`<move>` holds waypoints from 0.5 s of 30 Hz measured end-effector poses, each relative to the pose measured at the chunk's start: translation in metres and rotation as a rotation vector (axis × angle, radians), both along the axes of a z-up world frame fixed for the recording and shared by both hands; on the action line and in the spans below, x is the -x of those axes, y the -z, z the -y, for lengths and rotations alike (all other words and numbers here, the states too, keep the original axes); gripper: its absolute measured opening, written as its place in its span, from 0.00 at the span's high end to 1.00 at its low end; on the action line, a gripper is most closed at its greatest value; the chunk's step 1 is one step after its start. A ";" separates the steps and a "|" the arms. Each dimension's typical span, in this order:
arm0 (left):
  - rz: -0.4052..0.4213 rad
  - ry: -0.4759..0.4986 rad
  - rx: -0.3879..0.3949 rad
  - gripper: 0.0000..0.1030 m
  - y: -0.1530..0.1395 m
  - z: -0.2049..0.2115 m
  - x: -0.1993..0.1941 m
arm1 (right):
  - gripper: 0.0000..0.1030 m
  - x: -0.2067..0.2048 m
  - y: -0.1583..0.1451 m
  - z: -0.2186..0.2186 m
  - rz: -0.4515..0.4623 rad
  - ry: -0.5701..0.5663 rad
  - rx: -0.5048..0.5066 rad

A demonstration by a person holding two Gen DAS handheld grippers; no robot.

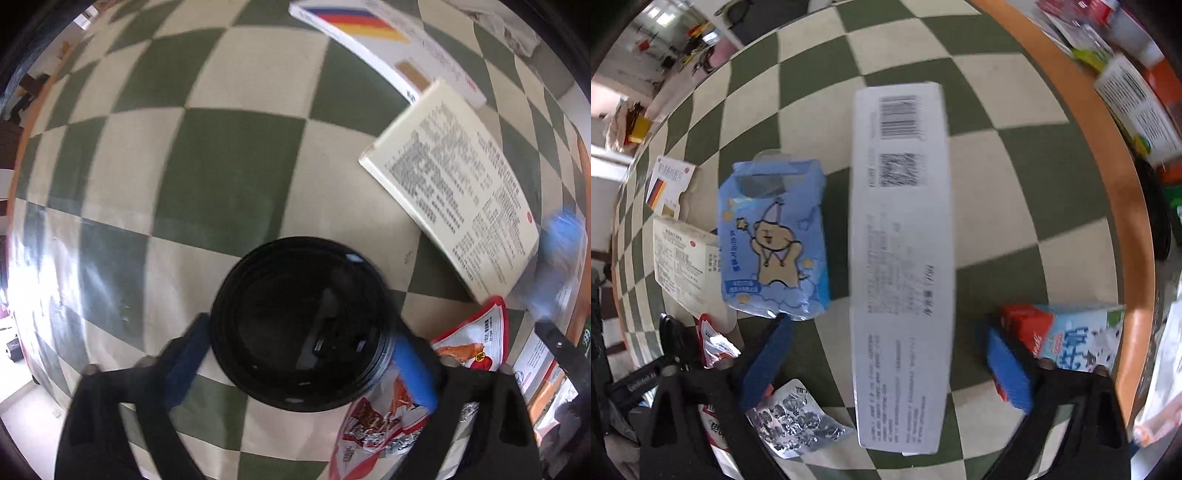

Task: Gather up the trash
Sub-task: 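Grasp the black round lid with the left tool while the right tool grasps the white toothpaste box, then carry the lid and toothpaste box over the trash bin and release both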

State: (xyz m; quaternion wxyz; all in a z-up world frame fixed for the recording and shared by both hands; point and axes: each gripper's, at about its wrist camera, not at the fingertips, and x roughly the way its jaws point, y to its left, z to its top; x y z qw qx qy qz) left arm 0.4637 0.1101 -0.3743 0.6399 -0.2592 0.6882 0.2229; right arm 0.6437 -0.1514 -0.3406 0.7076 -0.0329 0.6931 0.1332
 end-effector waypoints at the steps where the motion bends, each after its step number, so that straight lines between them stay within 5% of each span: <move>1: 0.009 -0.004 -0.002 0.17 -0.002 -0.001 0.002 | 0.35 0.000 0.003 -0.003 -0.005 -0.011 0.006; 3: 0.015 -0.001 -0.022 0.17 -0.007 -0.003 0.005 | 0.49 0.001 0.003 -0.007 0.014 -0.014 0.029; 15: 0.043 0.090 -0.171 0.17 -0.039 0.013 0.026 | 0.51 0.018 -0.027 -0.004 0.104 0.001 -0.053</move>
